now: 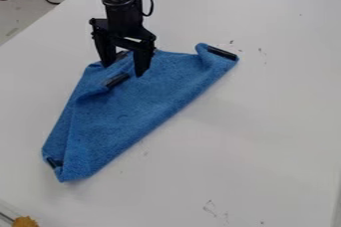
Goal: Unfold the cloth from top left to bottom right
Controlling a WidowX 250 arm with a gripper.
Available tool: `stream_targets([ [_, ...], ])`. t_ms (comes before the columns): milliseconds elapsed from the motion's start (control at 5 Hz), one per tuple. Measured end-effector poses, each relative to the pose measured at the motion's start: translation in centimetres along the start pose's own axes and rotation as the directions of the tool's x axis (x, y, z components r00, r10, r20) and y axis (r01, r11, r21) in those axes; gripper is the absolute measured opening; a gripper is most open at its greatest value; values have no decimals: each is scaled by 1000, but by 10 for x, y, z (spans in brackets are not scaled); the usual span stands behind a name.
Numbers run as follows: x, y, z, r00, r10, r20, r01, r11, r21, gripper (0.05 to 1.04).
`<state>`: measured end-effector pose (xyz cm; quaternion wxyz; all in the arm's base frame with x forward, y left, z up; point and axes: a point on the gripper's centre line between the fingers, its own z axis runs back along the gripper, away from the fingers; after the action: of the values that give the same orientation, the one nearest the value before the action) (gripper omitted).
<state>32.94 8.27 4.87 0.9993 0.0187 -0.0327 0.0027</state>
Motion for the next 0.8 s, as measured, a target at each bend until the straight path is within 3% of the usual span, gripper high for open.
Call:
stream_targets([
  [400, -13, -3, -21, 999, 4, -43, -4, 1000, -12, 1000],
  [800, -20, 12, -34, 999, 31, 9, -32, 999, 13, 1000],
])
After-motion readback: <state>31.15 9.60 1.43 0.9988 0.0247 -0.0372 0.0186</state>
